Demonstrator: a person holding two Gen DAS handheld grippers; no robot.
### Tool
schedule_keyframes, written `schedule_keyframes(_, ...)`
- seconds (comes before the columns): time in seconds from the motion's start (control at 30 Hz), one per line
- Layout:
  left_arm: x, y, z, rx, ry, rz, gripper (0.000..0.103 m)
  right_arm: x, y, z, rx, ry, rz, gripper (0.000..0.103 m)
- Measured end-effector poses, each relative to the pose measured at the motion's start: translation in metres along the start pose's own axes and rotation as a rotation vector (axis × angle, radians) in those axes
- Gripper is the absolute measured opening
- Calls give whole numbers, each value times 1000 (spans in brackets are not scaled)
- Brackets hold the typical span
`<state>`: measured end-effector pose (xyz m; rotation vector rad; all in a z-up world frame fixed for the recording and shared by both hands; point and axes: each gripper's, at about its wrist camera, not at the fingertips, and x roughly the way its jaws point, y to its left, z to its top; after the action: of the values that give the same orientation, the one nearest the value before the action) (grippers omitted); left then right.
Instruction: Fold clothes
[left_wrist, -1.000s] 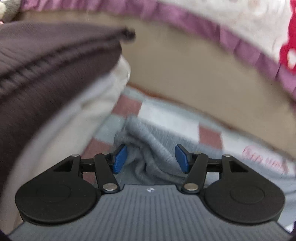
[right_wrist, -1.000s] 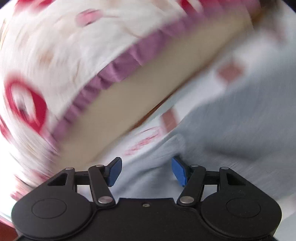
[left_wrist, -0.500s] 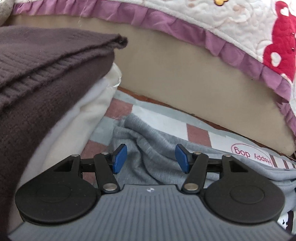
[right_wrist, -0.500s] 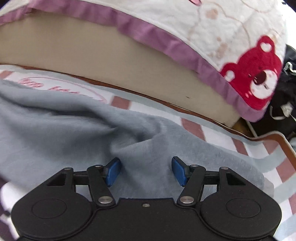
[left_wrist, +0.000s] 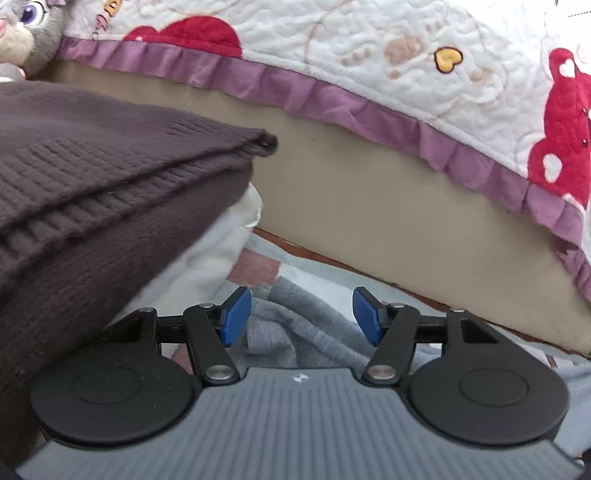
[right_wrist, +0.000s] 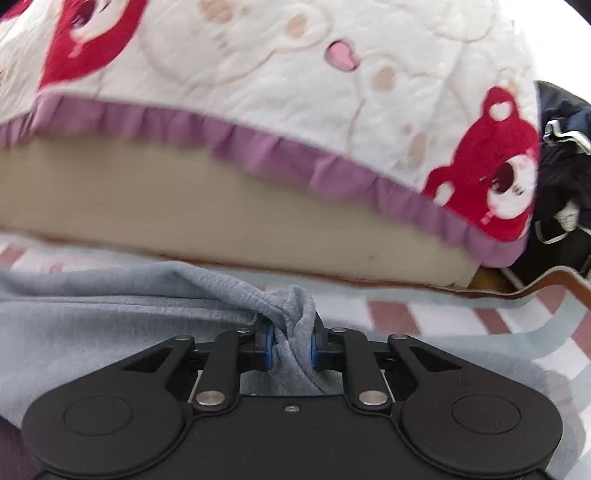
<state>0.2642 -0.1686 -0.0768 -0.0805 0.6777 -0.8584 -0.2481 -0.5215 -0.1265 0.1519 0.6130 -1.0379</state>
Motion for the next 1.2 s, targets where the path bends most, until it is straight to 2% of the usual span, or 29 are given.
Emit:
schedule_keyframes(0.07, 13, -3, -5, 44, 63, 4, 60, 26, 2, 2, -37, 88, -6, 19)
schedule_keyframes(0.13, 24, -6, -12, 104, 120, 68, 60, 46, 4, -1, -20, 179, -13, 19)
schedule_keyframes(0.23, 29, -7, -15, 160, 153, 115, 60, 63, 2, -3, 61, 244, -34, 20)
schedule_keyframes(0.33, 25, 2, -10, 120, 140, 108, 61, 74, 0, -7, 121, 298, -39, 21)
schedule_keyframes(0.4, 26, 9, -8, 68, 145, 52, 69, 78, -2, -8, 130, 316, -29, 22)
schedule_keyframes(0.47, 29, 11, -9, 56, 157, 30, 70, 79, -5, -7, 140, 323, -17, 22)
schedule_keyframes(0.53, 34, 8, -11, 74, 150, 37, 71, 76, -7, -7, 161, 327, -1, 22)
schedule_keyframes(0.57, 38, 6, -12, 90, 153, 37, 76, 76, -7, -8, 166, 324, 5, 22)
schedule_keyframes(0.63, 48, 0, -15, 150, 161, 42, 77, 76, -8, -11, 157, 314, 24, 22)
schedule_keyframes(0.67, 53, -4, -17, 185, 157, 46, 63, 76, -9, -13, 152, 309, 33, 22)
schedule_keyframes(0.7, 55, -8, -19, 222, 148, 42, 23, 76, -10, -14, 147, 303, 42, 22)
schedule_keyframes(0.73, 54, -14, -20, 254, 148, 63, 10, 76, -11, -15, 145, 296, 52, 22)
schedule_keyframes(0.77, 53, -19, -20, 286, 148, 87, 10, 74, -12, -15, 144, 289, 62, 22)
schedule_keyframes(0.83, 36, -26, -13, 296, 68, 102, 10, 68, -15, -15, 149, 264, 88, 23)
schedule_keyframes(0.97, 17, -29, 12, 240, -45, 100, 10, 56, -38, -18, 259, 210, 199, 22)
schedule_keyframes(1.07, 42, -31, 8, 259, -16, 160, 13, 68, -65, -27, 427, 241, 297, 22)
schedule_keyframes(1.13, 66, -32, 0, 274, 38, 223, 20, 78, -77, -30, 517, 276, 332, 22)
schedule_keyframes(1.2, 78, -30, -4, 262, 73, 289, 32, 84, -78, -27, 560, 314, 328, 22)
